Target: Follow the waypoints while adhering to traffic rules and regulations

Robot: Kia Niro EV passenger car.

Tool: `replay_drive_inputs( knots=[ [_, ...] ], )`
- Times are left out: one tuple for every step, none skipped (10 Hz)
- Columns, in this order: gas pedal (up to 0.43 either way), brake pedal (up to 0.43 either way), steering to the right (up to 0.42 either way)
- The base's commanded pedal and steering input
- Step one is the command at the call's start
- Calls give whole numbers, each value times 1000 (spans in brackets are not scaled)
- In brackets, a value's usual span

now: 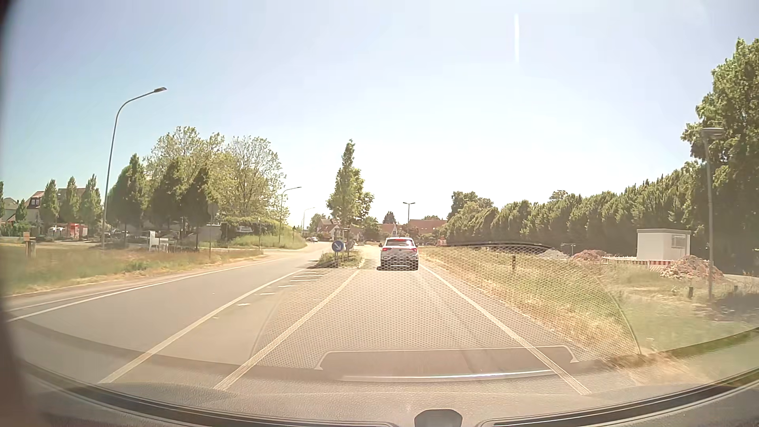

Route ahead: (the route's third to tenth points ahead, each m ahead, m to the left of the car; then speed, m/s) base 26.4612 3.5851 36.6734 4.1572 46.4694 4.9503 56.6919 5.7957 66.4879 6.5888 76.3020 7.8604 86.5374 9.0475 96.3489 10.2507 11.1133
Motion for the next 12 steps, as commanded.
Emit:
replay_drive_inputs(
  knots=[
    [0, 30, -5],
    [0, 30, -5],
    [0, 24, -5],
    [0, 24, -4],
    [0, 30, -4],
    [0, 30, -5],
    [0, 30, -5],
    [0, 30, -5],
    [0, 30, -4],
    [0, 30, -5],
    [0, 30, -5],
    [0, 30, -5]
  ],
)
